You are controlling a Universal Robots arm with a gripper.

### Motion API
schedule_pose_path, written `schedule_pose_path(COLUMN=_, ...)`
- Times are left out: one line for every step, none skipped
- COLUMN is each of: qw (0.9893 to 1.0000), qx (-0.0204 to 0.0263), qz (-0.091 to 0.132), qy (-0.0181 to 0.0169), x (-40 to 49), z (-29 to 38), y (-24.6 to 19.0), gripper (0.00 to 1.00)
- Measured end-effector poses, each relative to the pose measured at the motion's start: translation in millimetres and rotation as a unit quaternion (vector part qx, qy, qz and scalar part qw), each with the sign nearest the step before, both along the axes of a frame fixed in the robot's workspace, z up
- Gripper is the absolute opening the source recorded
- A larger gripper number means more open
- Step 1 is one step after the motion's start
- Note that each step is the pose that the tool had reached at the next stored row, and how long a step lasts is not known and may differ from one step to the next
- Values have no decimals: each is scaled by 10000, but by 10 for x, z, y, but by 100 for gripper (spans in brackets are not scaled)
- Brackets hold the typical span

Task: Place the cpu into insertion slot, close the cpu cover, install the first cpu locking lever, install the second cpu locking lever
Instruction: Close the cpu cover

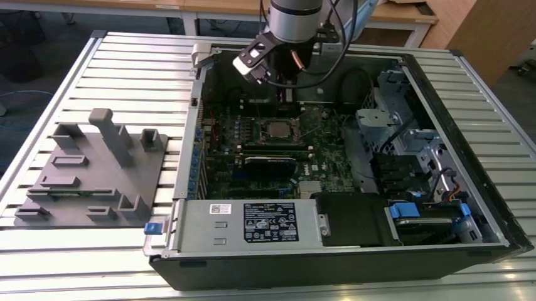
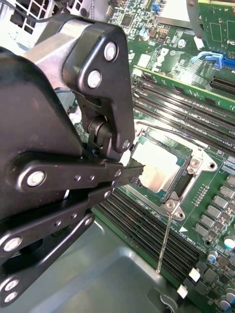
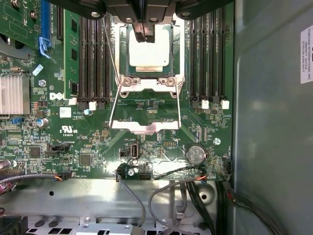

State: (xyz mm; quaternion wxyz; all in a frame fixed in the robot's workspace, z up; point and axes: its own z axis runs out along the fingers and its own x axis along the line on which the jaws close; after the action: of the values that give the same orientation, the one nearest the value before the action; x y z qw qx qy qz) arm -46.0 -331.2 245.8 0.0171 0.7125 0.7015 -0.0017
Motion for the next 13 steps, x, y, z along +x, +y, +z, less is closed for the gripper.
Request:
schedule_pose_path(qw=10000, qx=0, qz=0, qy=0, x=0, z=5, y=0, gripper=10)
schedule_pose_path(qw=10000, qx=0, qz=0, qy=0, x=0, z=9, y=0, gripper=10)
schedule_pose_path(qw=10000, qx=0, qz=0, qy=0, x=0, z=13, y=0, gripper=10)
schedule_pose_path(qw=10000, qx=0, qz=0, qy=0, x=0, z=17, y=0, gripper=10)
schedule_pose_path(qw=10000, qx=1, qz=0, qy=0, x=0, z=20, y=0, gripper=10)
schedule_pose_path(qw=10000, qx=1, qz=0, qy=-1, x=0, z=22, y=0, gripper=10)
schedule_pose_path(qw=10000, qx=1, qz=0, qy=-1, x=0, z=24, y=0, gripper=10)
schedule_pose_path(qw=10000, qx=0, qz=0, qy=0, x=0, z=27, y=0, gripper=10)
schedule_pose_path(qw=10000, qx=0, qz=0, qy=0, x=0, z=30, y=0, gripper=10)
schedule_pose_path(qw=10000, qx=0, qz=0, qy=0, x=0, z=32, y=0, gripper=10)
schedule_pose_path(qw=10000, qx=0, qz=0, qy=0, x=0, z=36, y=0, gripper=10)
schedule_pose_path(qw=10000, qx=-1, qz=0, qy=0, x=0, z=40, y=0, gripper=10)
schedule_pose_path(qw=10000, qx=0, qz=0, qy=0, x=0, z=44, y=0, gripper=10)
